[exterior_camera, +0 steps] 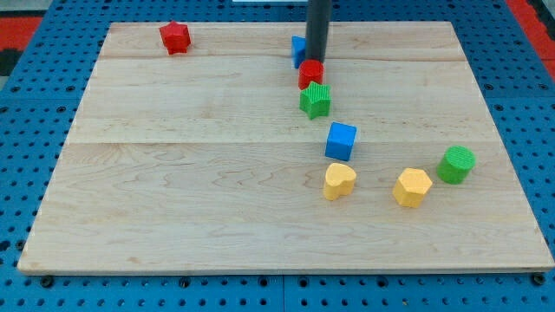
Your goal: Place the cube to the top right side
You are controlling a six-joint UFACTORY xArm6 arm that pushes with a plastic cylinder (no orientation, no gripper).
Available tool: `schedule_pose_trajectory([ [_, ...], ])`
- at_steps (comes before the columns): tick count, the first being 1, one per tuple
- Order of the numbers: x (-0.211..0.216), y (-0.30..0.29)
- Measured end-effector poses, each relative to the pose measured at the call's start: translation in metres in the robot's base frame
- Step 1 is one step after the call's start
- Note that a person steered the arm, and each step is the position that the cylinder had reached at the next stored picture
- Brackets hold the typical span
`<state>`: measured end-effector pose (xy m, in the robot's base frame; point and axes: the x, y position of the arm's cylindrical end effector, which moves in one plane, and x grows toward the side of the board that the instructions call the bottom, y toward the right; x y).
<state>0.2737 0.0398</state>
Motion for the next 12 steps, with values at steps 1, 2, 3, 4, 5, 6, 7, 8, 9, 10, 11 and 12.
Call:
schedule_pose_trajectory([
  [1, -0.032, -0.024],
  [2, -0.032, -0.024],
  [3, -0.011, 0.047],
  [4, -0.007, 0.066],
  [5, -0.007, 0.066],
  [6, -0.007, 0.066],
  [7, -0.007, 0.066],
  [8, 0.000, 0.066],
  [9, 0.042, 0.072],
  [10, 0.121, 0.075],
  [11, 0.125, 0.131],
  [12, 0.166, 0.111],
])
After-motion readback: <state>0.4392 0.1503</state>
